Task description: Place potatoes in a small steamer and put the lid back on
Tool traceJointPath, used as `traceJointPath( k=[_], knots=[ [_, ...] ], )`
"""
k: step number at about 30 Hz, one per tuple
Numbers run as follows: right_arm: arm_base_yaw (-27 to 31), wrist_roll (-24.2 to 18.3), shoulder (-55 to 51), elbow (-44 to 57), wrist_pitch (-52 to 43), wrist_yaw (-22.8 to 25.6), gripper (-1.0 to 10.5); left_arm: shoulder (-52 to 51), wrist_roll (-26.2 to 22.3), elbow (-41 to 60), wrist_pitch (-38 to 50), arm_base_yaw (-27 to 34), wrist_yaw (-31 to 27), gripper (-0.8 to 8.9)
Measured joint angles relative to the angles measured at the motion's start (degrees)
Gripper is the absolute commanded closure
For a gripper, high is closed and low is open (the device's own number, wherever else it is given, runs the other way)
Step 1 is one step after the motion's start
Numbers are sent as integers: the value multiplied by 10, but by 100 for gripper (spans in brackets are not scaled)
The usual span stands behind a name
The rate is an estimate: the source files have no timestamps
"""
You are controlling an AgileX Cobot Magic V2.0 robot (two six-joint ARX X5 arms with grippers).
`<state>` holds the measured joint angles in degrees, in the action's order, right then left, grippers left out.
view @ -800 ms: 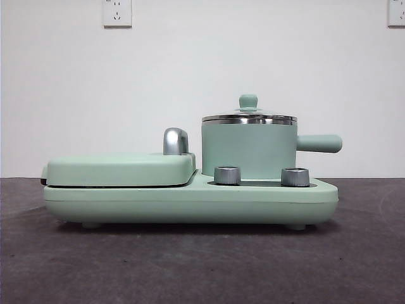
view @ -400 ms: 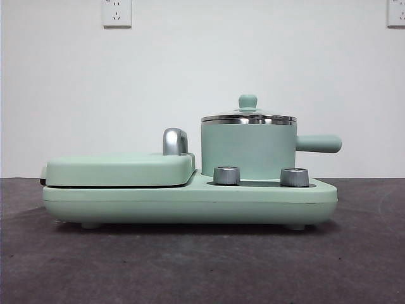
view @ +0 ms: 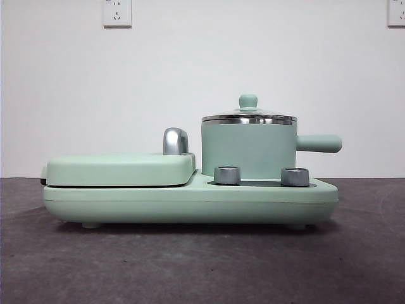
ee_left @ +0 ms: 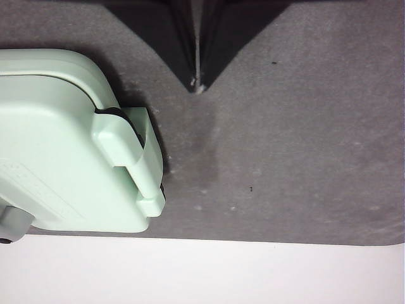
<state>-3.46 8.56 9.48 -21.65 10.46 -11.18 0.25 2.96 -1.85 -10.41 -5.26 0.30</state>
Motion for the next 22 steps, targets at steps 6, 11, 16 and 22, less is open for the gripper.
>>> traceJointPath(
  k=[6,11,16,22],
  knots=[
    [59,-38,-54,137,-22,51,933,0,0,0,0,0,0,808],
    [71,-45,-82,189,-22,52,933,0,0,0,0,0,0,808],
    [71,-47,-91,207,-10,59,933,0,0,0,0,0,0,808],
    [70,-48,-91,207,-9,79,933,0,0,0,0,0,0,808]
  ],
)
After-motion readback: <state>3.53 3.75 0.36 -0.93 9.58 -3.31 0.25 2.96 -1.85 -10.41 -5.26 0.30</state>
